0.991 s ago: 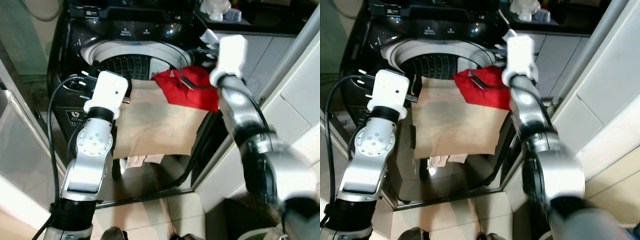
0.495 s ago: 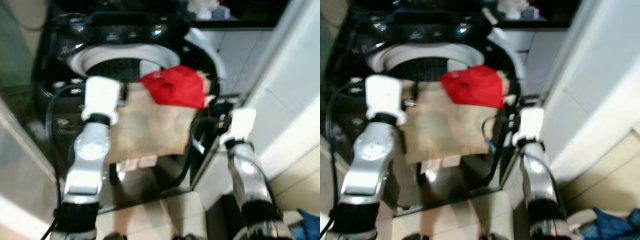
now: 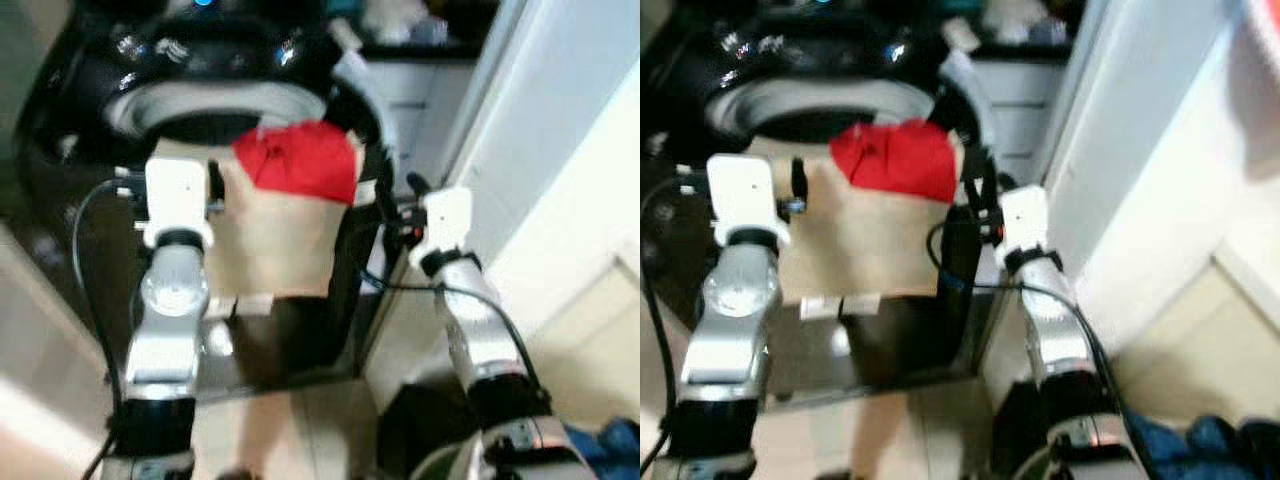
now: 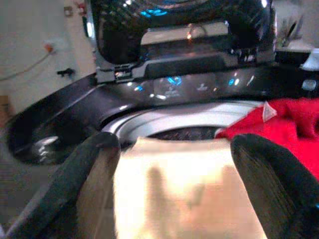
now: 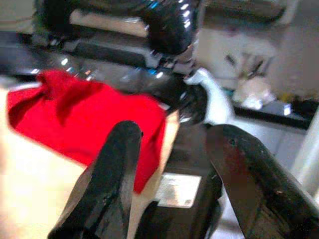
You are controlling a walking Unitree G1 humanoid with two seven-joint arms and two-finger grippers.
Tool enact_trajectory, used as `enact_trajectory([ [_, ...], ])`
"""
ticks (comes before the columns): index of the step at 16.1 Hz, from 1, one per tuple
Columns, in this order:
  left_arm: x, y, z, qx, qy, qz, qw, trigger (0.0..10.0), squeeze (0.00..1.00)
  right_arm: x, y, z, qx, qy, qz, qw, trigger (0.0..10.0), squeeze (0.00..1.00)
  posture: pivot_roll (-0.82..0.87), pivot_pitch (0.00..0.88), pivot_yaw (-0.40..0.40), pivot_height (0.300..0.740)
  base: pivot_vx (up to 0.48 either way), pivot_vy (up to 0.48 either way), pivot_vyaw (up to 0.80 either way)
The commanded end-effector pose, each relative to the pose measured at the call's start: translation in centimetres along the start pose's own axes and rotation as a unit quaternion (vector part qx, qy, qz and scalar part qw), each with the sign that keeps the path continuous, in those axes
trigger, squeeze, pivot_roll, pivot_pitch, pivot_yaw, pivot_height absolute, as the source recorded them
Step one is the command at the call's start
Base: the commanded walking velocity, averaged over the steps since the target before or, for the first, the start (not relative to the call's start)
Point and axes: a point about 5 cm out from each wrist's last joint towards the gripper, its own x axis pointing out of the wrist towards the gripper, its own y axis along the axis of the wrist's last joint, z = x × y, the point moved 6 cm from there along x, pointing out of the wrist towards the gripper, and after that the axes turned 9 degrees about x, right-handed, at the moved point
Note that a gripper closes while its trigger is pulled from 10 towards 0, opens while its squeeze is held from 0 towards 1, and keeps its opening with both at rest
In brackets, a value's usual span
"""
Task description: Clothes washing
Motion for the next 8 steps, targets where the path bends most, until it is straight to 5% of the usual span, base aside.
enact_trajectory([
  [1,0.1,0.3,-0.3,0.017,0.007,0.005,1.0,10.0,0.0,0.3,-0.7,-0.6,0.001,0.011,-0.021,1.0,10.0,0.0,0.05,0.0,-0.07,0.74,0.0,0.0,0.0],
  [4,-0.1,0.8,-0.2,0.008,-0.001,0.02,1.0,10.0,0.0,0.4,-1.5,-1.4,0.011,0.029,-0.039,0.999,10.0,0.0,0.06,0.0,-0.075,0.74,0.0,0.0,0.0],
  [8,-0.3,1.5,-0.8,-0.001,0.008,0.036,0.999,10.0,0.0,-1.0,-4.7,-3.4,0.081,0.094,-0.122,0.985,10.0,0.0,0.06,0.0,-0.076,0.74,0.434,0.0,0.0],
])
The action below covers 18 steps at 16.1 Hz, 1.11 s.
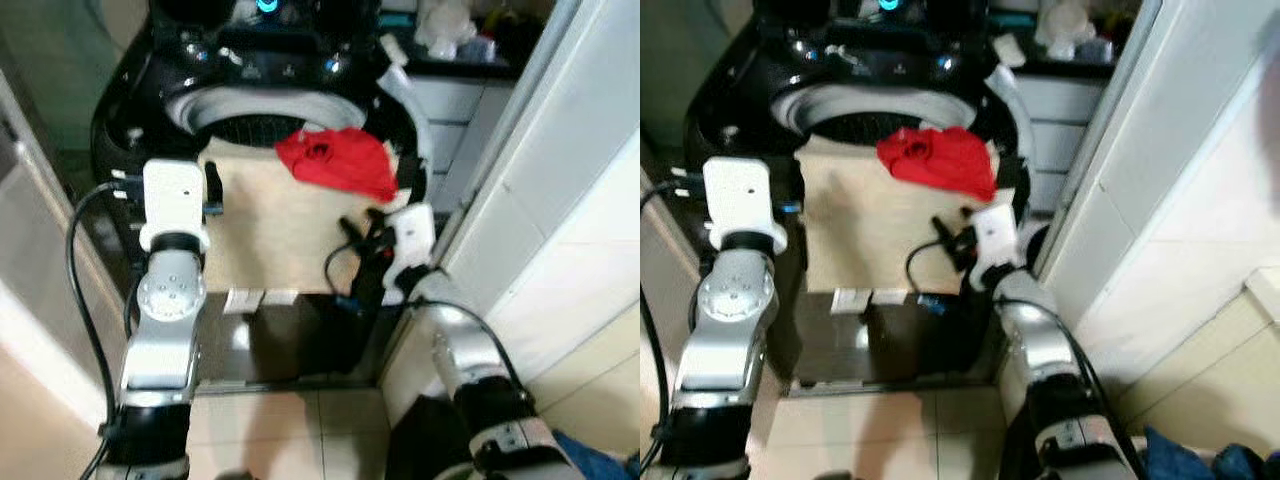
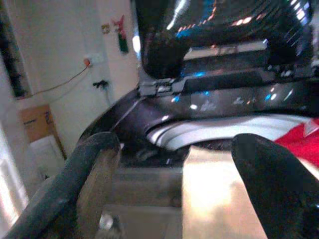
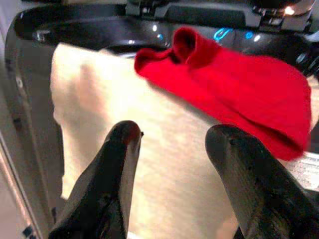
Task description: Clothes washing
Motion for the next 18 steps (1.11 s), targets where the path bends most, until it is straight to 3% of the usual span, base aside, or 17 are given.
enact_trajectory([
  [1,0.2,1.9,0.4,0.008,-0.012,0.035,0.999,10.0,0.0,-2.0,-3.2,2.1,-0.006,-0.025,-0.054,0.998,10.0,0.0,0.06,0.0,-0.077,0.74,0.446,0.0,0.0],
  [3,0.6,3.2,0.3,0.026,-0.022,0.063,0.997,10.0,0.0,-3.8,-4.7,3.5,-0.027,-0.046,-0.068,0.996,10.0,0.0,0.06,0.0,-0.075,0.74,0.461,0.0,0.0],
  [4,0.7,3.6,0.3,0.027,-0.025,0.07,0.997,10.0,0.0,-4.2,-4.9,3.3,-0.046,-0.038,-0.07,0.996,10.0,0.0,0.06,0.0,-0.073,0.74,0.465,0.0,0.0],
  [5,0.8,3.8,0.2,0.025,-0.025,0.072,0.997,10.0,0.0,-4.5,-5.3,3.2,-0.036,-0.036,-0.077,0.996,10.0,0.0,0.06,0.0,-0.068,0.74,0.465,0.0,0.0],
  [9,1.0,4.3,-1.2,0.041,0.011,0.079,0.996,10.0,0.0,-5.4,-5.7,1.1,-0.013,0.037,-0.087,0.995,10.0,0.0,0.05,0.0,-0.054,0.74,0.433,0.077,0.0],
  [13,0.9,5.0,-2.3,0.041,0.032,0.092,0.994,10.0,0.0,-7.0,-5.7,0.2,0.006,0.088,-0.105,0.991,10.0,0.0,0.05,0.0,-0.054,0.74,0.0,0.0,0.0],
  [15,0.9,4.9,-2.2,0.04,0.032,0.09,0.995,10.0,0.0,-7.6,-5.4,-0.6,0.021,0.119,-0.113,0.986,10.0,0.0,0.04,0.0,-0.053,0.74,0.0,0.0,0.0],
  [18,1.1,4.8,-2.0,0.036,0.028,0.084,0.995,10.0,0.0,-7.2,-5.8,-1.3,0.04,0.123,-0.117,0.985,10.0,0.0,0.03,0.0,-0.043,0.74,0.0,0.0,0.0],
])
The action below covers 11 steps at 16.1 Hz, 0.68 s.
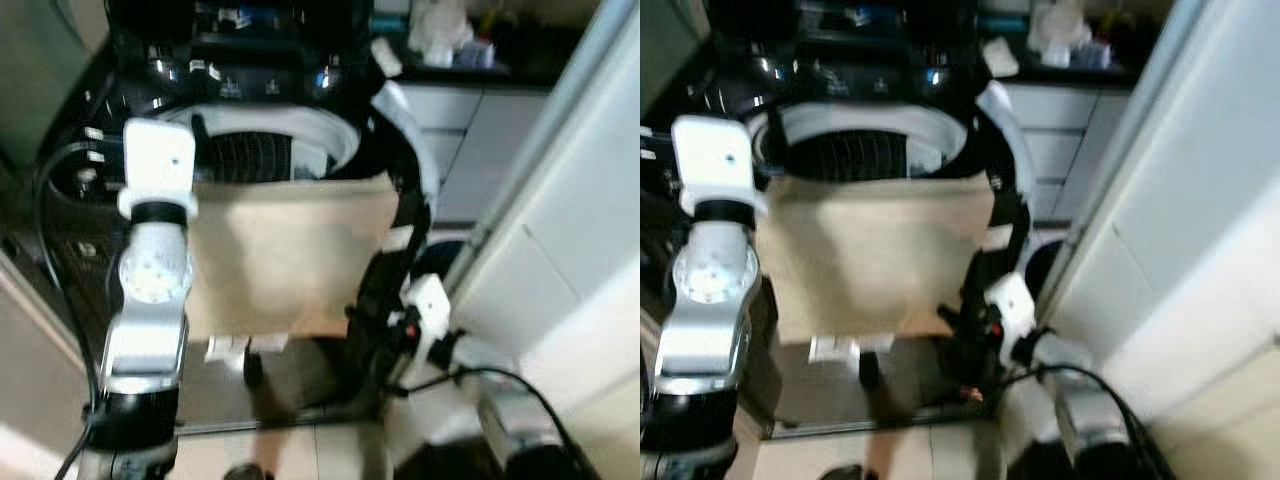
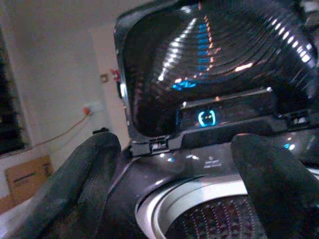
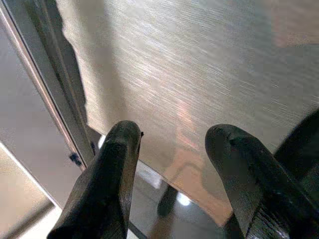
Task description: Clothes washing
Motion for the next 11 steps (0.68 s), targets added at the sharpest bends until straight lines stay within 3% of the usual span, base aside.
enact_trajectory([
  [1,0.4,0.4,0.2,-0.003,-0.003,0.003,1.0,10.0,0.0,0.6,0.2,0.4,0.004,-0.005,-0.002,1.0,10.0,0.0,0.04,0.0,-0.037,0.74,0.0,0.0,0.0],
  [3,0.7,0.7,0.2,-0.004,-0.004,0.008,1.0,10.0,0.0,2.6,0.7,1.0,0.003,-0.012,-0.003,1.0,10.0,0.0,0.05,0.0,-0.029,0.74,0.0,0.0,0.0],
  [4,0.8,1.0,0.1,-0.005,-0.002,0.014,1.0,10.0,0.0,4.1,2.1,1.6,-0.003,-0.027,0.01,1.0,10.0,0.0,0.06,0.0,-0.032,0.74,0.0,0.0,0.0],
  [6,0.8,1.1,0.0,-0.006,0.0,0.016,1.0,10.0,0.0,5.3,3.4,2.1,-0.019,-0.034,0.016,0.999,10.0,0.0,0.07,0.0,-0.039,0.74,0.0,0.0,0.0],
  [8,0.8,1.0,0.1,-0.007,0.002,0.015,1.0,10.0,0.0,6.8,5.3,3.3,-0.062,-0.075,0.022,0.995,10.0,0.0,0.08,0.0,-0.046,0.74,0.0,0.0,0.0],
  [11,0.8,0.8,0.4,0.003,-0.003,0.013,1.0,10.0,0.0,8.2,7.4,3.8,-0.115,-0.106,0.031,0.987,10.0,0.0,0.09,0.0,-0.06,0.74,0.0,0.0,0.0],
])
